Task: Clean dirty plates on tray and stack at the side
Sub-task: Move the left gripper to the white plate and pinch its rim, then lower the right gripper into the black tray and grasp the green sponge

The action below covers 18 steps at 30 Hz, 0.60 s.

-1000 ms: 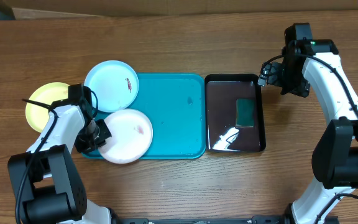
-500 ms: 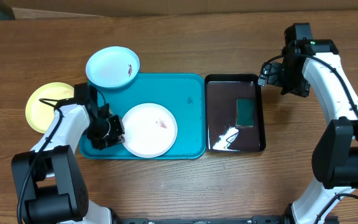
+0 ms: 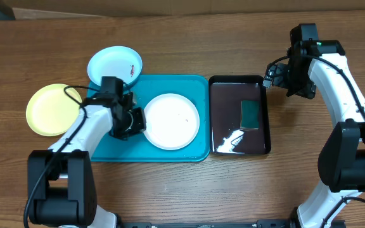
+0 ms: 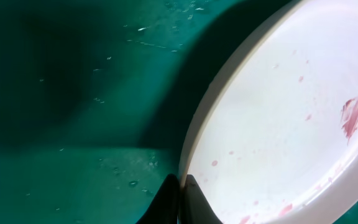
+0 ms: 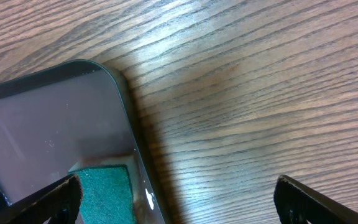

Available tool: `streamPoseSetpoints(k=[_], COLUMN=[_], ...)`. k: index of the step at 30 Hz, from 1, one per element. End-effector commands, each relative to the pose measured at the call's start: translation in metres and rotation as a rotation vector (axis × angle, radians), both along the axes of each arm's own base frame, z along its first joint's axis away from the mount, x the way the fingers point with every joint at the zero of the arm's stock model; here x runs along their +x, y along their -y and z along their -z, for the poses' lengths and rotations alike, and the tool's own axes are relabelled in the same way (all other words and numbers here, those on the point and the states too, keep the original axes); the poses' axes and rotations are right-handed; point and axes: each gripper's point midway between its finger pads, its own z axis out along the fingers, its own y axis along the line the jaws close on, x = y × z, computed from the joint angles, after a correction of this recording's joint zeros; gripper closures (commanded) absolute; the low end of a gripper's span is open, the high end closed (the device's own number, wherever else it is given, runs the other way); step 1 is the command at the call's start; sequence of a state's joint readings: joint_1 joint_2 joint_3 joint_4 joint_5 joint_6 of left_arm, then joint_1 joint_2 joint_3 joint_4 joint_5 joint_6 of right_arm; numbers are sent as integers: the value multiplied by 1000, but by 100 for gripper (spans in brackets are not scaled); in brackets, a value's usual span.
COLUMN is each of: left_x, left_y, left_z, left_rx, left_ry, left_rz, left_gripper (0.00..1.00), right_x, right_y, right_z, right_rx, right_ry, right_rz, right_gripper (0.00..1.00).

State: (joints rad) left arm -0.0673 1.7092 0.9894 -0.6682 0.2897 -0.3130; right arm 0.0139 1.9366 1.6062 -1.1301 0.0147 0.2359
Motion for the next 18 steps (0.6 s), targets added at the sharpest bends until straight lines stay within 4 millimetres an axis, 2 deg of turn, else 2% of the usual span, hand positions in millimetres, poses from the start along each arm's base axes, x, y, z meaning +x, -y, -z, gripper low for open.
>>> streamPoseSetpoints(k=[1, 7, 18], left_x=[3, 3, 0], left_y=[0, 0, 0], left_z=[1, 3, 3], left_rx=[72, 123, 124], left_ry=[11, 22, 10], left_rz=[-56, -40, -39], left_gripper=[92, 78, 85], right_x=[5, 5, 5], right_y=[-1, -1, -1], right_z=[-9, -9, -9], right_rx=[2, 2, 2], right_ry=[29, 29, 29], right_rz=[4, 4, 4], right_gripper=[0, 0, 0])
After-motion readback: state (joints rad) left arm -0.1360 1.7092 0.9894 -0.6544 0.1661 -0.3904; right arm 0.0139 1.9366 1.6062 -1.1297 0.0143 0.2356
